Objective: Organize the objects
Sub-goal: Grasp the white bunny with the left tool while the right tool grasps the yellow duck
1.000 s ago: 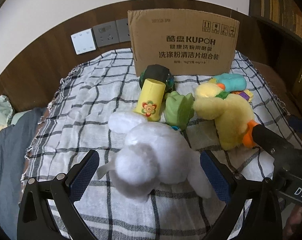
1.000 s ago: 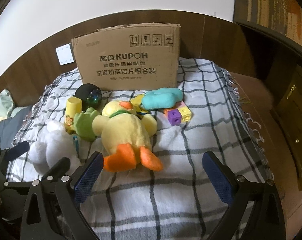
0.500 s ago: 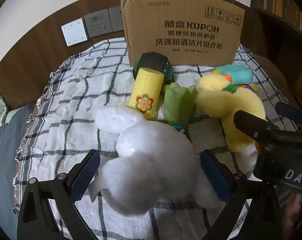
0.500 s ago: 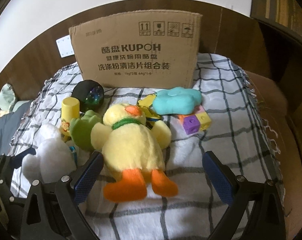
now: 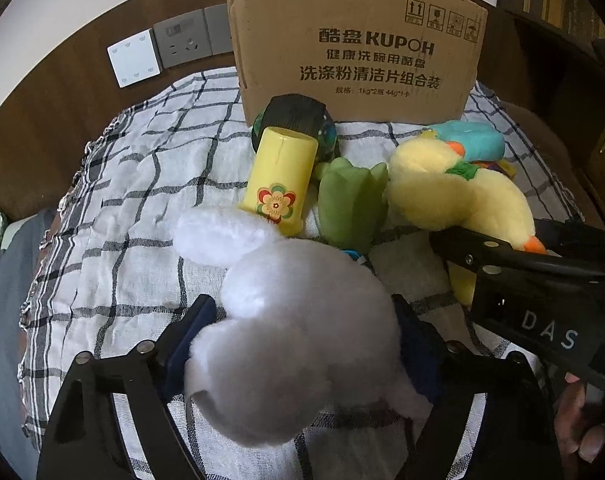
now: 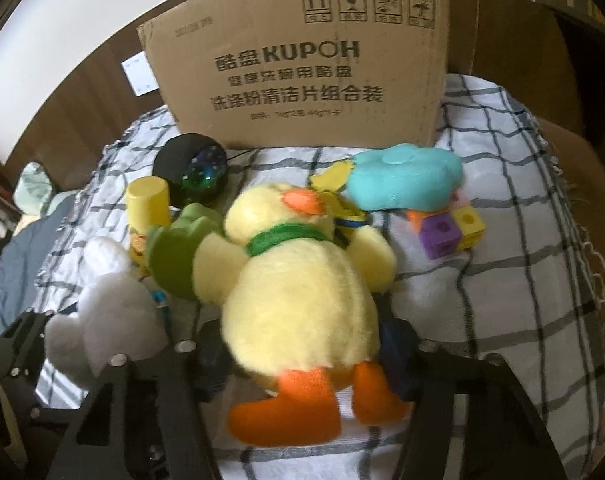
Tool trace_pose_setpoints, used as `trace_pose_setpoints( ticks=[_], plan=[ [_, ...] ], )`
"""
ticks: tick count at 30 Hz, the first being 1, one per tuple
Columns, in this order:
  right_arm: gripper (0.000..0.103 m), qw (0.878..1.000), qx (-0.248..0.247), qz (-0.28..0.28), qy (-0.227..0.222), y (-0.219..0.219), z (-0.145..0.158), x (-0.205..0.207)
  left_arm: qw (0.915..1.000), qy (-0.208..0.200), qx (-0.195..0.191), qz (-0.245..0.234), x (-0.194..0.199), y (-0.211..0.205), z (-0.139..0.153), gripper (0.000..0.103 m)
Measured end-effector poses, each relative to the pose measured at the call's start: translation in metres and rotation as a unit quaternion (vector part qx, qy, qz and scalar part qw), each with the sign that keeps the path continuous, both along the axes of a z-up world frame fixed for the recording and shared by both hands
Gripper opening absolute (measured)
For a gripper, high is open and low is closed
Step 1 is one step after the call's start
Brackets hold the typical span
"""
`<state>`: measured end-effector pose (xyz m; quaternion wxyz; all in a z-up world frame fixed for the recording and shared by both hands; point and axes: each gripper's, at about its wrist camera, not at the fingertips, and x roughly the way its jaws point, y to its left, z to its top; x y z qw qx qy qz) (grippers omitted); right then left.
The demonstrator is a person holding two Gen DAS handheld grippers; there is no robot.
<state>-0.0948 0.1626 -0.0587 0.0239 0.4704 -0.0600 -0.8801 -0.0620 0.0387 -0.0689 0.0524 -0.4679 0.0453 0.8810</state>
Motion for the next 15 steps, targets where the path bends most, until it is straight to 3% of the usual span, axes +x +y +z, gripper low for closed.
trace_pose_setpoints(
  ticks=[15],
  plan=[
    [0.055,0.999,0.009,-0.007,0.044,-0.004,0.028,0.024,0.9992,0.038,-0.008,-0.001,0.018,0.000,0.022,0.081]
  ],
)
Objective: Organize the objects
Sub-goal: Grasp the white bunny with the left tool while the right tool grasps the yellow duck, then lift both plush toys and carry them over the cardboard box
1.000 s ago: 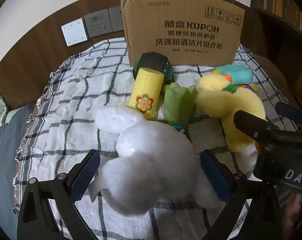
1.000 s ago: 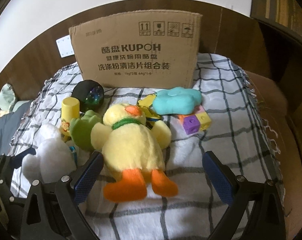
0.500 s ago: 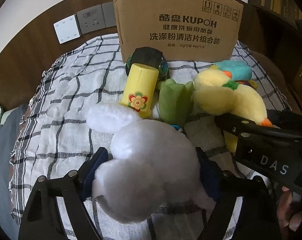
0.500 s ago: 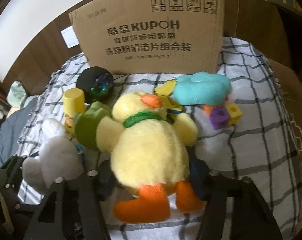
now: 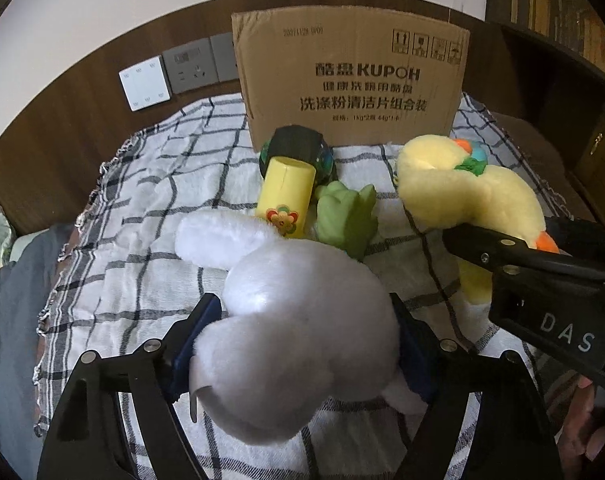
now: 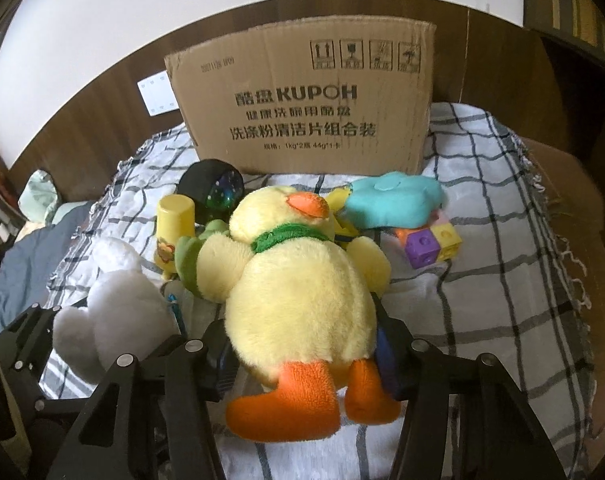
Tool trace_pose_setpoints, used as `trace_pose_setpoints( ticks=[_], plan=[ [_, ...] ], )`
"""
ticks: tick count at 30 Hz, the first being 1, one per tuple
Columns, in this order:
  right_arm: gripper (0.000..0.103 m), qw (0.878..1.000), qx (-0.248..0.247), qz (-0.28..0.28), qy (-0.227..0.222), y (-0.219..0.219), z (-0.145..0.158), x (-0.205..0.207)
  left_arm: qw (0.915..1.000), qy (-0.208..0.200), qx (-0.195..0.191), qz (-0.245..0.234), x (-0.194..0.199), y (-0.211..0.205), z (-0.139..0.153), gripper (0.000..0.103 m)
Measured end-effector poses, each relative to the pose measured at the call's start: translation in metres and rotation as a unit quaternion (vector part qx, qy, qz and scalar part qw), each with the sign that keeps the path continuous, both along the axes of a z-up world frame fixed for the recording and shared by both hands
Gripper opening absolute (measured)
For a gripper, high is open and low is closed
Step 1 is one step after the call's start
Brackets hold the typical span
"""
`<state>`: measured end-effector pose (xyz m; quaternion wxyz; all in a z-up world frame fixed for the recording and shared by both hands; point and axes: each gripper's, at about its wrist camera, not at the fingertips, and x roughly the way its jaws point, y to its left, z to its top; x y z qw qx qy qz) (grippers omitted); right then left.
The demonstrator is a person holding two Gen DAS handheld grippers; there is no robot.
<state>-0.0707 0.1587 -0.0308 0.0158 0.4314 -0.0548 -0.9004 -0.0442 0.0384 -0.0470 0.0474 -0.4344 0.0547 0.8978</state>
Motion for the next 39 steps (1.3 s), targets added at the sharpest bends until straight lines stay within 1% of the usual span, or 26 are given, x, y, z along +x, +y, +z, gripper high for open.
trace_pose_setpoints(
  ticks=[11,20,33,39],
  plan=[
    [0.055,0.999,0.020,-0.015,0.040,0.001,0.027,0.017,0.9986,0.050,-0.008,0.016,0.013,-0.010,0.027,0.081],
    [0.055,0.996,0.037,-0.026,0.078,0.000,0.053,0.025,0.9941,0.105,-0.013,0.023,0.016,-0.014,0.058,0.081],
    [0.055,0.991,0.051,-0.042,0.118,0.002,0.081,0.020,0.9866,0.161,-0.017,0.020,0.006,-0.013,0.092,0.081],
    [0.055,0.988,0.057,-0.052,0.137,0.005,0.094,0.013,0.9828,0.184,-0.010,0.010,-0.001,-0.012,0.107,0.081]
  ],
)
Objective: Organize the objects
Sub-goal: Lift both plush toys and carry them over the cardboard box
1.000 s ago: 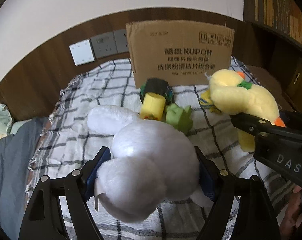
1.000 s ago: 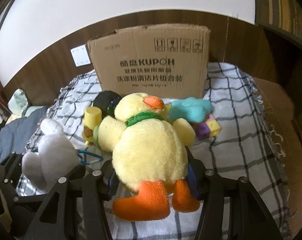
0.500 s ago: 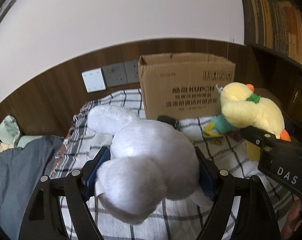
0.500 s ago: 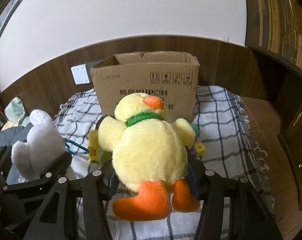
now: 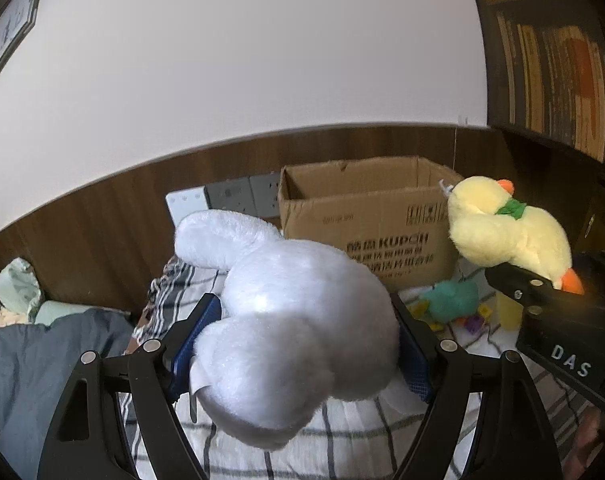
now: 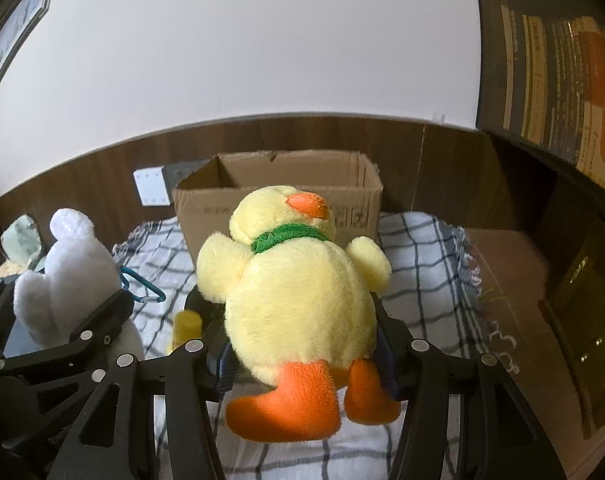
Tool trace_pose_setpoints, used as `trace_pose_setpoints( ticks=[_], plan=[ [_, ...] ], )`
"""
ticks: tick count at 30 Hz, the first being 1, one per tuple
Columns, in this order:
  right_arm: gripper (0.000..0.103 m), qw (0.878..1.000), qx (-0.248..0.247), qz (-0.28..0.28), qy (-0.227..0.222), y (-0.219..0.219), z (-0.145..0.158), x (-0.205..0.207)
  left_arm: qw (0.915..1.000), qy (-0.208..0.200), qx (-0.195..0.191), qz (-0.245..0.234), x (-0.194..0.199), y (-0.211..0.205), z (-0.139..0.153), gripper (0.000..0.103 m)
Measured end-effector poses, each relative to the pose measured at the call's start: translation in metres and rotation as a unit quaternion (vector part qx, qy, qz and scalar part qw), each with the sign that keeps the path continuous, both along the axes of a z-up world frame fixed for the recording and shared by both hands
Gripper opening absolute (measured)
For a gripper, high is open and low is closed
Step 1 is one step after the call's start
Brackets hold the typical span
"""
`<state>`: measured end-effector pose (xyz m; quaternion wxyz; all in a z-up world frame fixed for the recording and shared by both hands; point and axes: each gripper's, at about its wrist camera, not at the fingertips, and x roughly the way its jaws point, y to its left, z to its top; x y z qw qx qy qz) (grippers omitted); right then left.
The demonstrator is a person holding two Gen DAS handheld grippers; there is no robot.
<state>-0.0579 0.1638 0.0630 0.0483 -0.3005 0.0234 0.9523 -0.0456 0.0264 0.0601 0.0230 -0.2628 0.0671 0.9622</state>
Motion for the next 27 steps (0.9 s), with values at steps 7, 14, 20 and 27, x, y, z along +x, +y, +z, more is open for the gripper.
trace_pose_setpoints(
  ticks=[7,14,20,27],
  plan=[
    [0.055,1.000,0.003,-0.006,0.017,0.005,0.013,-0.012,0.9995,0.031,-0.005,-0.002,-0.013,0.003,0.016,0.082],
    [0.055,0.999,0.006,-0.014,0.038,0.011,0.029,-0.025,0.9990,0.046,-0.002,-0.004,-0.031,0.004,0.027,0.082],
    [0.055,0.999,0.015,-0.015,0.049,0.011,0.038,-0.038,0.9983,0.056,-0.013,-0.013,-0.049,0.008,0.034,0.082],
    [0.055,0.998,0.019,-0.019,0.054,0.014,0.048,-0.056,0.9978,0.062,-0.010,-0.023,-0.072,0.009,0.043,0.082]
  ],
)
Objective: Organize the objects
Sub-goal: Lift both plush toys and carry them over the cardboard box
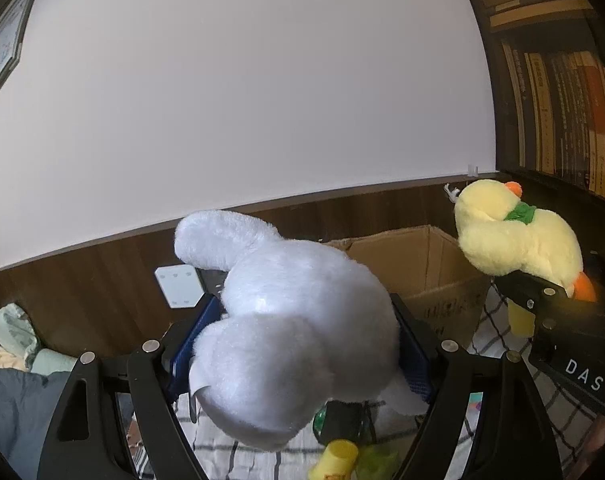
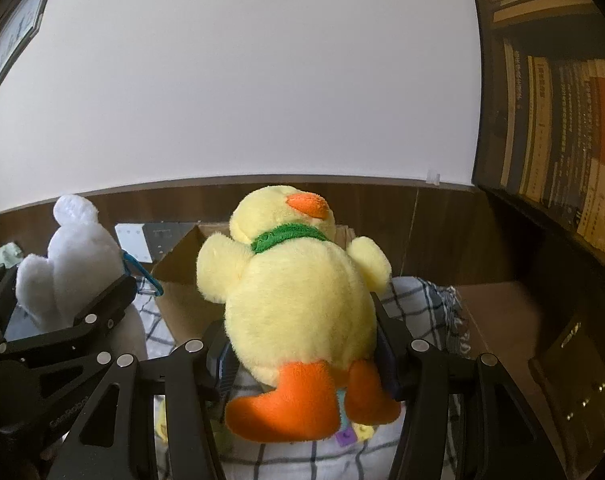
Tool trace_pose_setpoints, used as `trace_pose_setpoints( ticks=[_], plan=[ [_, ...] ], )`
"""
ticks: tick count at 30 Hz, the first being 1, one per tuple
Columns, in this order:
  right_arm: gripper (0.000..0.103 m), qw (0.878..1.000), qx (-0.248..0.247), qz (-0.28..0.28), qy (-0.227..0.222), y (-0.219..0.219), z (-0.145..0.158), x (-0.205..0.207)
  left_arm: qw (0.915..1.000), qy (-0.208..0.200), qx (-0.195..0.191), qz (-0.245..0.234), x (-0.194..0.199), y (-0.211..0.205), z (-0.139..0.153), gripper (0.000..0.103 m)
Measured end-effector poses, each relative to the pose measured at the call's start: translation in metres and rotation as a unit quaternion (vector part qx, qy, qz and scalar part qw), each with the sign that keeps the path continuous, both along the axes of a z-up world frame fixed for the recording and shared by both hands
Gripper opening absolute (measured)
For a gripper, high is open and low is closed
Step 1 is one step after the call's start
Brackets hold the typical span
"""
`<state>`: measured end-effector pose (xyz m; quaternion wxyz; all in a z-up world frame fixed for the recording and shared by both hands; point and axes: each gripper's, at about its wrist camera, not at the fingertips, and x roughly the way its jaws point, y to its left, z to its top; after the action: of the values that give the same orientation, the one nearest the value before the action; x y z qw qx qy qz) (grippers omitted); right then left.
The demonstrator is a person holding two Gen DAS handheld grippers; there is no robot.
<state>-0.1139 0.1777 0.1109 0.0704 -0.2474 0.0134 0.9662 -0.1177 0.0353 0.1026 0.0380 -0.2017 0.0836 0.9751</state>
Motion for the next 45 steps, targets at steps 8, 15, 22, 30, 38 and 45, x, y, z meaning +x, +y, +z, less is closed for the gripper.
trace_pose_setpoints(
  ticks=[8,15,22,30,38,45],
  plan=[
    [0.055,1.000,-0.004,0.002,-0.005,0.008,0.012,-0.026,0.9997,-0.011,0.008,-0.021,-0.031,0.006,0.006,0.082],
    [0.056,0.999,-0.023,0.000,-0.039,0.020,0.008,-0.063,0.9989,-0.039,0.005,-0.023,-0.075,0.011,0.006,0.082],
    [0.056,0.997,-0.042,-0.011,-0.061,0.028,0.001,-0.090,0.9984,-0.050,0.014,-0.025,-0.102,0.012,0.005,0.082],
    [0.057,0.995,-0.052,-0.022,-0.080,0.033,-0.004,-0.113,0.9966,-0.078,0.020,-0.017,-0.126,0.007,-0.006,0.083],
    [0.076,0.996,-0.047,-0.025,-0.072,0.046,-0.002,-0.118,0.9966,-0.079,0.019,-0.014,-0.126,0.006,-0.004,0.091],
    [0.084,0.997,-0.038,-0.036,-0.054,0.043,0.010,-0.108,0.9972,-0.073,0.015,0.006,-0.120,0.001,0.003,0.102]
  ],
)
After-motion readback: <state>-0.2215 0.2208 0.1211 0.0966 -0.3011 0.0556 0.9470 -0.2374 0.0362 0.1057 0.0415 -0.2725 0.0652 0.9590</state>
